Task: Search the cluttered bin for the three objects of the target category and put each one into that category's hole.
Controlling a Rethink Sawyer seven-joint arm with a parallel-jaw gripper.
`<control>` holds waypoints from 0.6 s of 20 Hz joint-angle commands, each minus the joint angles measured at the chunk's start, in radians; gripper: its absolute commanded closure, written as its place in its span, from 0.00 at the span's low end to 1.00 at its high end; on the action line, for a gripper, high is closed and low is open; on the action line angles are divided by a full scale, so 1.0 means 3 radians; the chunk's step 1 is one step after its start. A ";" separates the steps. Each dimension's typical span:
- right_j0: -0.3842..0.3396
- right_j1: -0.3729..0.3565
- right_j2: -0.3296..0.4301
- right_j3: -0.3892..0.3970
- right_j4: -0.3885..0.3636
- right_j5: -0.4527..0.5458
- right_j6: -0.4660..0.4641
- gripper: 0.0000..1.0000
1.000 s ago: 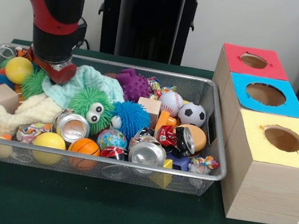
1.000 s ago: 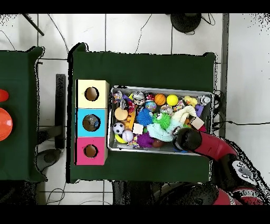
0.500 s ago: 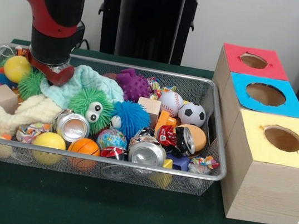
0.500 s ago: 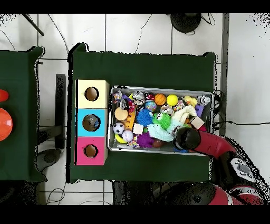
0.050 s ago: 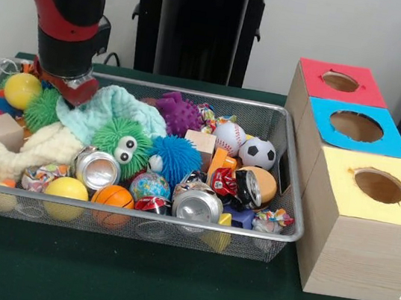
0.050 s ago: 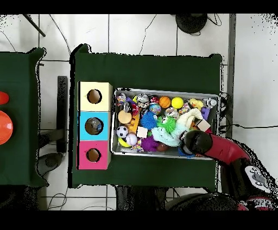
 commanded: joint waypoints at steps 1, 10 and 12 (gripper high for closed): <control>-0.0230 -0.0716 0.0085 0.0640 0.0188 0.1198 -0.0344 1.00; -0.0279 -0.1126 0.0326 0.0823 0.0558 0.1971 -0.0330 1.00; -0.0259 -0.1126 0.0365 0.0823 0.0612 0.2008 -0.0275 1.00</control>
